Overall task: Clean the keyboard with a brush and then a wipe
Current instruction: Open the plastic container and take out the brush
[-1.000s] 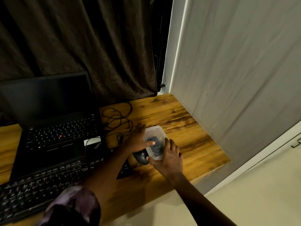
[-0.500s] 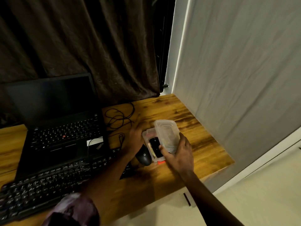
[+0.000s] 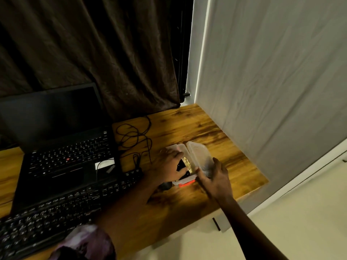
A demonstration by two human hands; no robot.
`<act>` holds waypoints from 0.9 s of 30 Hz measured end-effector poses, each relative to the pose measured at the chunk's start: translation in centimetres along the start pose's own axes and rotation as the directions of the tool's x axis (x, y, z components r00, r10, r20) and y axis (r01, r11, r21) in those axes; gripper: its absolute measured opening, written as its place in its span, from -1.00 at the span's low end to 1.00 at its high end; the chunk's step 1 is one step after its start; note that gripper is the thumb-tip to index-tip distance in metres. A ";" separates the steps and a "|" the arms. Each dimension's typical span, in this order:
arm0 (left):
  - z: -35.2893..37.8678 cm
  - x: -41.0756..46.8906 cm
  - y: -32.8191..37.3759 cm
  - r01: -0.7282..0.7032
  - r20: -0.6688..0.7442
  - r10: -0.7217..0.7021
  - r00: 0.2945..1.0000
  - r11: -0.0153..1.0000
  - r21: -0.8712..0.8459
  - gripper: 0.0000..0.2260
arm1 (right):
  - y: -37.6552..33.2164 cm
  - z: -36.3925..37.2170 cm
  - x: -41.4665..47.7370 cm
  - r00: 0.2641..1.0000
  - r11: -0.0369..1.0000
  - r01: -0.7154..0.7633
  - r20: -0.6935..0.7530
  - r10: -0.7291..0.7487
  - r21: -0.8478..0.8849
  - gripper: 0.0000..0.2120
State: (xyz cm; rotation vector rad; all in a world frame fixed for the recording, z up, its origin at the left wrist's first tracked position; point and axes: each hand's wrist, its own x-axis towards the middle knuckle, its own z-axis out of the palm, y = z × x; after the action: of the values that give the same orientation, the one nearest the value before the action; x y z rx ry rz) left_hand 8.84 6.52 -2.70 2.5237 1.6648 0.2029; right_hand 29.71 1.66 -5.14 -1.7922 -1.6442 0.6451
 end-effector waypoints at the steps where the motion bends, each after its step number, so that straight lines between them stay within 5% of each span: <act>1: -0.1 0.0 0.0 0.004 0.037 -0.005 0.999 1.000 0.031 -0.29 | 0.0 -0.1 0.0 1.000 1.000 0.009 0.016 -0.010 0.019 -0.19; 9: -3.0 0.9 1.2 0.173 0.349 -0.155 0.924 0.985 -0.021 -0.10 | 0.2 -1.4 1.3 0.997 0.964 0.071 0.022 -0.079 0.255 -0.56; 15: -4.5 1.3 0.9 0.214 0.472 -0.164 0.866 0.975 -0.053 0.00 | 1.0 -2.8 3.3 0.978 0.864 -0.160 -0.040 0.203 0.477 -0.75; 23: -4.6 0.5 1.0 0.193 0.330 -0.141 0.933 0.973 -0.130 -0.06 | 3.2 -2.9 4.9 0.984 0.983 -0.177 -0.002 0.177 0.042 -0.78; 27: -4.4 -0.2 0.8 0.146 0.190 -0.116 0.975 0.977 -0.154 0.00 | 2.5 -1.4 4.0 0.991 0.991 -0.024 -0.132 0.006 -0.131 -0.74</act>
State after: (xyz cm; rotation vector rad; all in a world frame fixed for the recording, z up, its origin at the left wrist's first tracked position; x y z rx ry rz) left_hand 8.75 6.11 1.71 2.2296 1.6612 0.0948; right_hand 32.90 5.37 -5.75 -1.8998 -1.6183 0.4224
